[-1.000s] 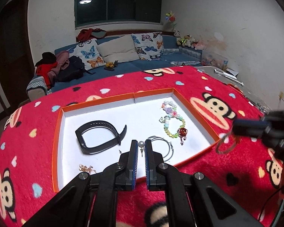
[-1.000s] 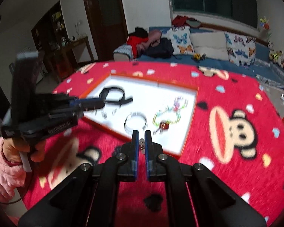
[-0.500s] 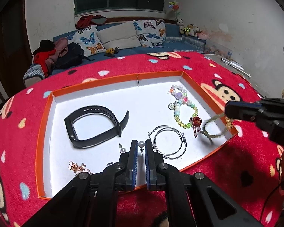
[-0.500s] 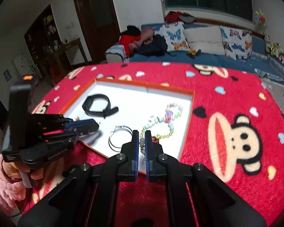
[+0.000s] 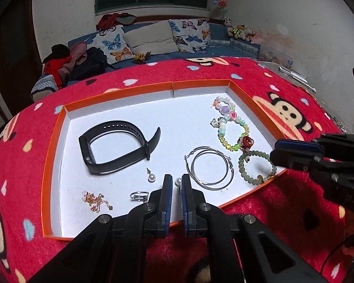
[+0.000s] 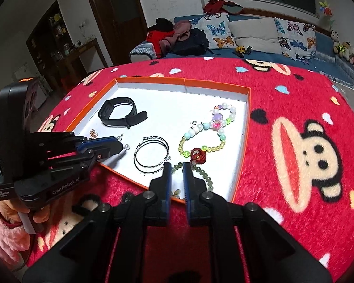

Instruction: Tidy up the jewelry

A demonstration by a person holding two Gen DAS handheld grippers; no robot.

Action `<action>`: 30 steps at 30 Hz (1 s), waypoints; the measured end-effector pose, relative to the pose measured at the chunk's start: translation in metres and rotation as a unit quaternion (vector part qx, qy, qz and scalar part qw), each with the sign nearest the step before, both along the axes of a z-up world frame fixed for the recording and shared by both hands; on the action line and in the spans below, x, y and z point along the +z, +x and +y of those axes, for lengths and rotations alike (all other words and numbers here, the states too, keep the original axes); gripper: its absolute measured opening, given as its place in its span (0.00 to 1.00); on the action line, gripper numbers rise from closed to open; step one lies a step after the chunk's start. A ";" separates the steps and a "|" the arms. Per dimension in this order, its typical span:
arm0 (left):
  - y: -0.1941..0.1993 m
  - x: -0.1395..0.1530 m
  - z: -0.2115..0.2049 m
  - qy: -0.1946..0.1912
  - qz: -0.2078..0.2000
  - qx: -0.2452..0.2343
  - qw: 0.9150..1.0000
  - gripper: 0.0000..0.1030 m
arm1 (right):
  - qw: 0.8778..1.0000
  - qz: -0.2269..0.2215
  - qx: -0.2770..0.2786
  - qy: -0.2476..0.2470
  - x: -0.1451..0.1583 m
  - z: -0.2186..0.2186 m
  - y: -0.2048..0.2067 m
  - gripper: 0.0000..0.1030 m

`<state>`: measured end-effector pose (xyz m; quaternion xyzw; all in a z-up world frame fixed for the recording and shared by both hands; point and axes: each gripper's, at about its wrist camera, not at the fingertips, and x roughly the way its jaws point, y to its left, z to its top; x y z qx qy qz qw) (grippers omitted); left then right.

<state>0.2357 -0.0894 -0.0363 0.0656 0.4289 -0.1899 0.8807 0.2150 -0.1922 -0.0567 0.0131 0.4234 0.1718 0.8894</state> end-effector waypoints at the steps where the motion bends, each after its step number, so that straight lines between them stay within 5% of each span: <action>1: -0.002 0.001 0.001 0.000 -0.001 0.002 1.000 0.09 | 1.000 0.000 -0.002 0.002 0.000 0.000 -0.001 0.27; 12: -0.028 0.018 0.017 -0.032 -0.010 0.026 0.999 0.10 | 1.000 -0.014 -0.024 0.001 -0.004 0.005 -0.022 0.36; 14: -0.034 0.021 0.021 -0.038 -0.013 0.033 0.999 0.20 | 1.000 -0.015 -0.025 0.001 -0.005 0.008 -0.026 0.36; 16: -0.041 0.025 0.026 -0.046 -0.022 0.045 0.998 0.61 | 0.999 -0.016 -0.027 0.006 -0.006 0.009 -0.029 0.37; 18: -0.053 0.031 0.033 -0.058 -0.044 0.059 0.996 0.76 | 0.999 -0.020 -0.031 0.009 -0.005 0.010 -0.032 0.38; 30: -0.083 0.045 0.055 -0.054 -0.074 0.087 0.992 0.79 | 0.997 -0.056 -0.047 0.004 -0.001 0.024 -0.052 0.61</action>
